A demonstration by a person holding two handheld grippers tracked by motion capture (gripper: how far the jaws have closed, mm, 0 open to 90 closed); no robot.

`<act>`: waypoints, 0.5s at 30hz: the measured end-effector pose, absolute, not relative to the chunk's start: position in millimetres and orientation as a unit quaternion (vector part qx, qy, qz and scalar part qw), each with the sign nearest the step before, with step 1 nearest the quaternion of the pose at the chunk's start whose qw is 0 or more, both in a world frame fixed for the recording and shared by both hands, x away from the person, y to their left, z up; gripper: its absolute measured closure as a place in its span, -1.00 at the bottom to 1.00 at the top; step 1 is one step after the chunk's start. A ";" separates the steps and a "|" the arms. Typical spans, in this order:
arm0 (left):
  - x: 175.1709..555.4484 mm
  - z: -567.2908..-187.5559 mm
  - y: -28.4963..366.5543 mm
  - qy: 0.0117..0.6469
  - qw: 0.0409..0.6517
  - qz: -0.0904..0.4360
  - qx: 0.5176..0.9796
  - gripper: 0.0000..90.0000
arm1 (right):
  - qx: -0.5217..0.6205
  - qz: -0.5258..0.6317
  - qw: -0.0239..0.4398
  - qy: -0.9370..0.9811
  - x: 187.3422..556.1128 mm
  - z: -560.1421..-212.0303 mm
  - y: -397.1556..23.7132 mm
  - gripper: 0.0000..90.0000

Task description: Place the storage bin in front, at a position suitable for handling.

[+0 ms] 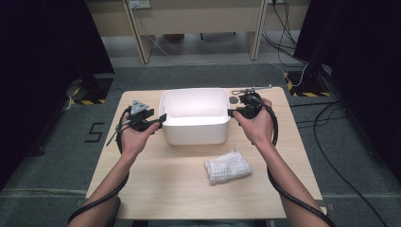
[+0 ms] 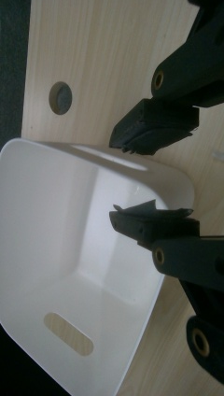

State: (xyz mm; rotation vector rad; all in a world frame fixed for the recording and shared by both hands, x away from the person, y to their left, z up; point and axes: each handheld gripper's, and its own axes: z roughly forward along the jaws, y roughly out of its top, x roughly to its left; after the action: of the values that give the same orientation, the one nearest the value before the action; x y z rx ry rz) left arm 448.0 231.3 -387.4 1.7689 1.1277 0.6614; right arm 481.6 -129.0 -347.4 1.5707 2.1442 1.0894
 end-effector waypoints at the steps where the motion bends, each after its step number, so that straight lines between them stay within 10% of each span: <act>1: 441.1 -386.2 228.2 0.452 0.449 0.267 0.722 -0.11 | 0.544 0.376 0.134 0.738 480.4 -347.8 -131.3 0.30; 15: 388.6 -420.7 142.3 0.313 0.455 0.155 0.819 -0.11 | 0.584 0.351 0.121 0.722 460.8 -381.9 -169.0 0.28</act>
State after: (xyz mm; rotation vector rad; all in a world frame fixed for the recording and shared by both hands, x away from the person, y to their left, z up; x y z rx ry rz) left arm 388.6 142.3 -420.7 2.0219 0.7721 0.3812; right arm 460.8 -169.0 -381.9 1.7053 2.1070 1.0258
